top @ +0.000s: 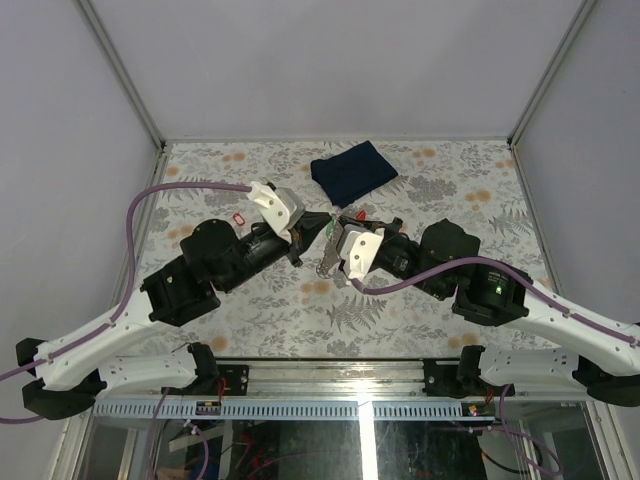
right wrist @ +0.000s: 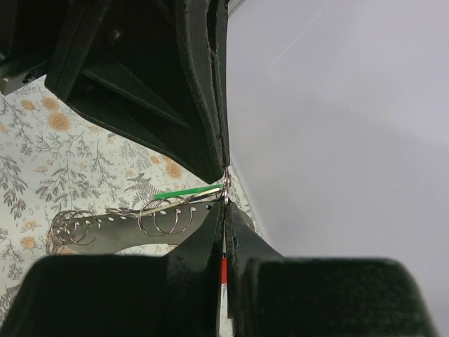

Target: Put the keys on the keyring

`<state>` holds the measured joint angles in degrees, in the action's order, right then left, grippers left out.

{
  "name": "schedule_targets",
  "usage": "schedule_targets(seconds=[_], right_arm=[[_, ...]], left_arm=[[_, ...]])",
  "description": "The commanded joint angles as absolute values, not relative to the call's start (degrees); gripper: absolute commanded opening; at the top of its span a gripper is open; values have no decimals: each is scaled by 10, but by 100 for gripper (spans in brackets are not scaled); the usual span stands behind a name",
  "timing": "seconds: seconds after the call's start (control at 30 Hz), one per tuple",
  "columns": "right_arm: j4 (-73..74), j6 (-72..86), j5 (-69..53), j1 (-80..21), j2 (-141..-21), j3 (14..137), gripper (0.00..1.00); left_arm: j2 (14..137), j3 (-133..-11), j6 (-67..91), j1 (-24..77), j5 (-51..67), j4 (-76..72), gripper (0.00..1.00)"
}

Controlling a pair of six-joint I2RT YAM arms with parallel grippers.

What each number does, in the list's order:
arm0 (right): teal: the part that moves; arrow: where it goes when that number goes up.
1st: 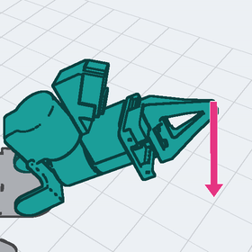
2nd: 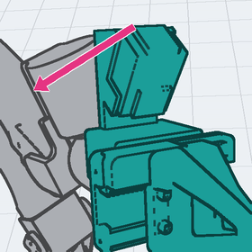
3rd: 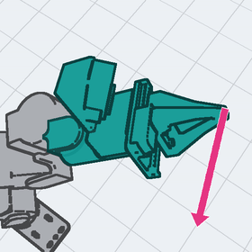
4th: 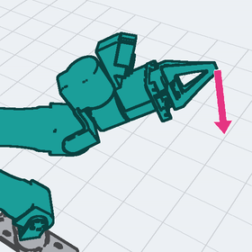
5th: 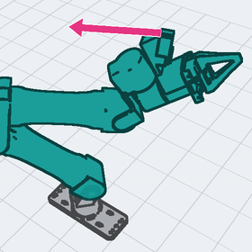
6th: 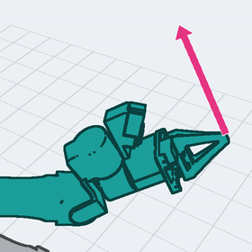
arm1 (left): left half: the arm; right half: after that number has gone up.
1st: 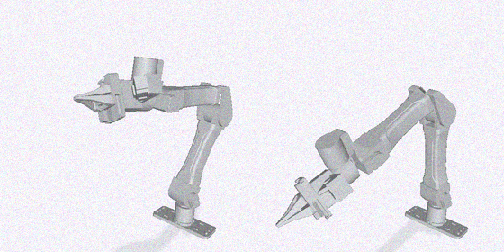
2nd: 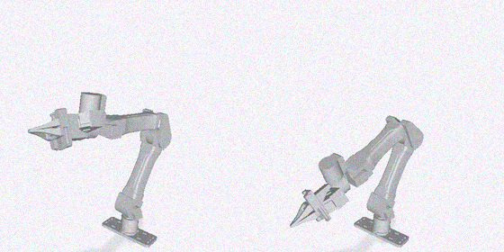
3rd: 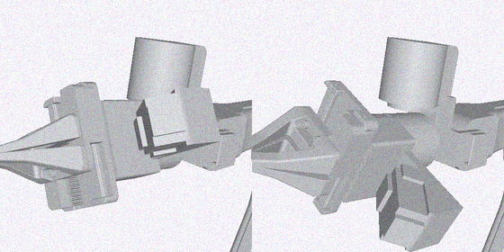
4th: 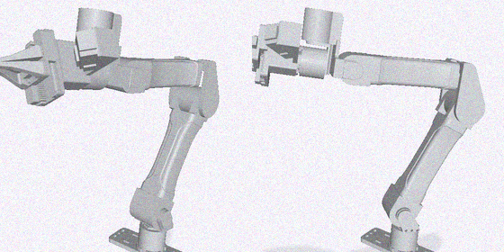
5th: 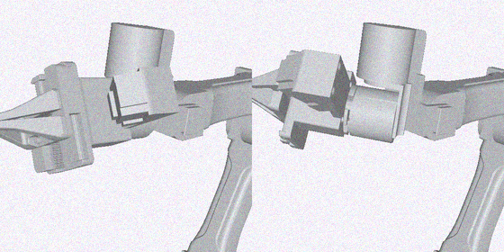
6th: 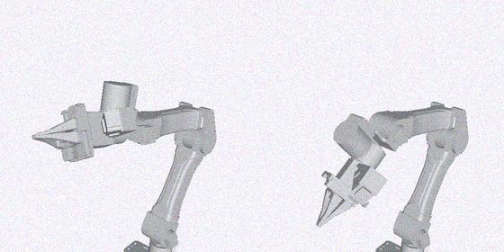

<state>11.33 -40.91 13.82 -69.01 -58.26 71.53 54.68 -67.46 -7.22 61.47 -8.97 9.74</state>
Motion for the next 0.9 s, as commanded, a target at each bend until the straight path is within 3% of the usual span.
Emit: schedule_targets(seconds=[0.0, 0.87], right_arm=[[83, -403, 134, -697, -587, 751, 0], [61, -402, 186, -700, -581, 731, 0]], left_arm=[[539, -693, -64, 619, -101, 78, 0], [519, -676, -47, 619, -167, 69, 0]])
